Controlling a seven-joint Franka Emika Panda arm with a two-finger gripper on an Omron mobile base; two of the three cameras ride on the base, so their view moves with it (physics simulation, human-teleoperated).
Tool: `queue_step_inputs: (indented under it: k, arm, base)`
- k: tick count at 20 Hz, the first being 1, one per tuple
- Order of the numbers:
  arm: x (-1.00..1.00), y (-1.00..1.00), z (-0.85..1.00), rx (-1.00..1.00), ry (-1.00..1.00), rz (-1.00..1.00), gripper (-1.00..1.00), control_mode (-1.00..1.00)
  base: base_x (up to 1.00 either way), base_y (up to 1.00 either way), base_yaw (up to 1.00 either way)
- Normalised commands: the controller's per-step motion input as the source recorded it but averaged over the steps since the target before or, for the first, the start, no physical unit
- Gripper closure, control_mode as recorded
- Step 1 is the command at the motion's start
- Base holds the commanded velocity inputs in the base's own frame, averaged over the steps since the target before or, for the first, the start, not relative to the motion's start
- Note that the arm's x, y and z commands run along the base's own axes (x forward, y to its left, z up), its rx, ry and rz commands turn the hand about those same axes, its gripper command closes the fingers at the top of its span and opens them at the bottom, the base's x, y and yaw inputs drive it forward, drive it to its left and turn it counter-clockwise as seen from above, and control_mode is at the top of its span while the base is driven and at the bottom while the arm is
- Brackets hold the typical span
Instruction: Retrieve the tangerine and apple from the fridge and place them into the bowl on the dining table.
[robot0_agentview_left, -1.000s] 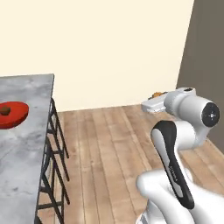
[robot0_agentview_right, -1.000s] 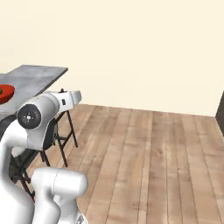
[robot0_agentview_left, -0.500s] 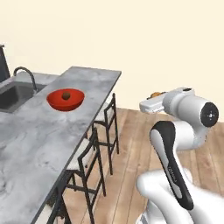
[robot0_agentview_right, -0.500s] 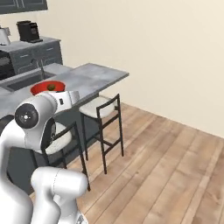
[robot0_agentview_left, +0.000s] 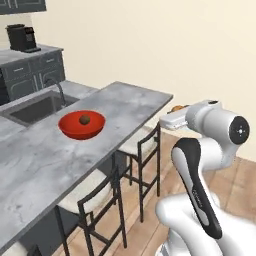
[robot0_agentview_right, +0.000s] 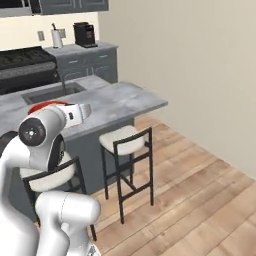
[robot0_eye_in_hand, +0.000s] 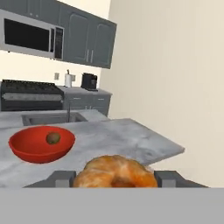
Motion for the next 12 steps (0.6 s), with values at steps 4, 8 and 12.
queue_step_inputs:
  k: [4, 8, 12]
  arm:
    - [0.00, 0.00, 0.00, 0.00, 0.00, 0.00, 1.00, 1.00]
    - [0.00, 0.00, 0.00, 0.00, 0.00, 0.00, 1.00, 1.00]
    - [0.00, 0.00, 0.00, 0.00, 0.00, 0.00, 1.00, 1.00]
  base:
    - [0.61, -0.01, 0.70]
    - [0.51, -0.11, 0.77]
    - [0.36, -0.48, 0.68]
